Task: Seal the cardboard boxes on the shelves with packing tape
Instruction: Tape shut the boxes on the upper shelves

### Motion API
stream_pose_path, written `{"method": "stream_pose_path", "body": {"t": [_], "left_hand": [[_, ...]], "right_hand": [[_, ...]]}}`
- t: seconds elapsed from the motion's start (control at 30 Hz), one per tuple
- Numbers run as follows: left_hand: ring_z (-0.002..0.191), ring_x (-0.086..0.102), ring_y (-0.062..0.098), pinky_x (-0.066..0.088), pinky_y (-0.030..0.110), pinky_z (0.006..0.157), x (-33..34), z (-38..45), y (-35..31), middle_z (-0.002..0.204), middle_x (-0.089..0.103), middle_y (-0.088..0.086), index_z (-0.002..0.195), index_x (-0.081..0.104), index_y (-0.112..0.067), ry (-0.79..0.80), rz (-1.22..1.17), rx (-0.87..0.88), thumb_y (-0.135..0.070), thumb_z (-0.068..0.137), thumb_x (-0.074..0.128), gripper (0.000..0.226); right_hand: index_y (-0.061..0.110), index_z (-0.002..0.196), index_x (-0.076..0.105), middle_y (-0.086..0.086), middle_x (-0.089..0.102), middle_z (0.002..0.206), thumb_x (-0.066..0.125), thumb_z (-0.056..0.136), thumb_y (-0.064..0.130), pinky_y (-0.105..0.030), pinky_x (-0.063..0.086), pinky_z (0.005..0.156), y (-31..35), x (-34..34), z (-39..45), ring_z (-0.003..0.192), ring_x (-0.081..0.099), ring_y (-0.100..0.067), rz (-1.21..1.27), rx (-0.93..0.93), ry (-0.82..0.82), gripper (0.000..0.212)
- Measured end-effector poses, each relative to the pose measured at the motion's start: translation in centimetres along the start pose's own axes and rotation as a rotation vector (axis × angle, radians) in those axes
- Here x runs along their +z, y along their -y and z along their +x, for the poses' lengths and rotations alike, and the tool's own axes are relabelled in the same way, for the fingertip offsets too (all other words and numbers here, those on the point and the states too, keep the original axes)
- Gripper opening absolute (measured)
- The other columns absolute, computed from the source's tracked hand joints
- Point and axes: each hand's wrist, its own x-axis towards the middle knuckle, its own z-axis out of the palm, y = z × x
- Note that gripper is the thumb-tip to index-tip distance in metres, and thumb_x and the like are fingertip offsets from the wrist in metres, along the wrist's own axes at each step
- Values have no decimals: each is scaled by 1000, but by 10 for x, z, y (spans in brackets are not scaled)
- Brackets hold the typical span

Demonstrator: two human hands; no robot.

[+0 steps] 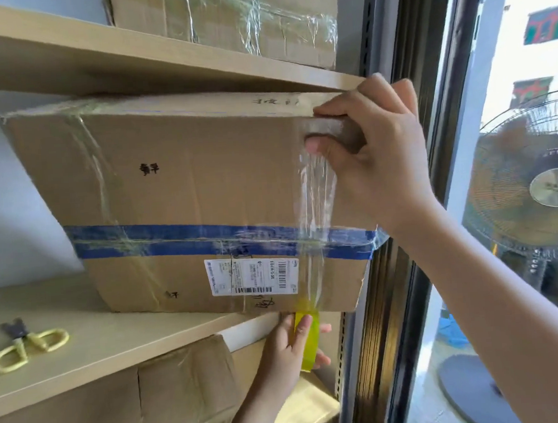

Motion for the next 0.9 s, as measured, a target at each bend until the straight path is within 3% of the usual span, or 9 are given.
{"method": "stream_pose_path", "body": {"t": [0.17,0.3,0.37,0.43,0.53,0.67,0.77,0.83,0.9], "left_hand": [[66,72,36,53,28,56,15,-35,6,96,75,9,115,57,-5,28,-46,-40,-41,89,56,45],[73,73,36,59,38,64,17,-36,4,113,71,10,120,46,-17,59,-131,-135,-42,87,61,43],[90,72,24,58,41,85,9,-27,2,112,70,2,115,48,-23,22,-9,-159,-55,79,68,52],[104,67,17,51,33,96,2,-19,-2,112,70,0,109,56,-24,5,29,-165,-55,71,72,52],[106,69,21,52,33,92,0,-12,-8,108,75,4,108,70,-13,50,-124,-214,-32,69,87,47],[107,69,27,51,27,86,-1,-12,-10,108,75,8,115,69,-5,7,-132,-145,-29,56,91,67],[105,70,24,53,21,83,-1,-27,-22,106,76,8,113,69,-4,-26,-89,-29,-17,69,89,51],[100,71,21,52,20,82,1,-40,-32,101,77,4,110,71,-5,-30,-34,64,-27,78,82,40],[93,69,17,49,26,87,2,-49,-40,97,74,-1,103,73,-8,-55,-18,128,-44,79,77,44]], "right_hand": [[21,101,76,13,49,90,71,84,37,-19,34,71,-11,-11,15,93,42,-16,-30,94,79,23],[24,100,74,10,51,91,71,86,37,-7,32,71,-26,-13,14,97,46,-16,-1,180,148,20],[24,102,74,9,53,97,71,86,40,-10,33,76,-31,-10,17,101,48,-18,23,185,198,22],[28,110,72,9,55,109,68,88,43,-10,32,85,-38,-8,16,110,46,-18,23,170,250,27],[33,123,65,7,56,120,65,90,45,-31,41,99,-45,-6,7,116,46,-22,60,195,266,35],[31,127,63,6,50,111,60,94,42,-27,31,90,-44,-5,6,110,41,-21,39,215,275,34],[26,133,58,-3,47,119,50,101,38,-28,31,95,-42,-2,20,114,40,-25,-30,192,276,36],[25,145,44,-11,36,139,45,102,38,-38,34,107,-43,6,23,128,34,-31,-111,224,324,45],[28,153,28,-5,8,160,48,101,40,-41,29,114,-41,11,14,142,23,-32,-48,335,410,57]]}}
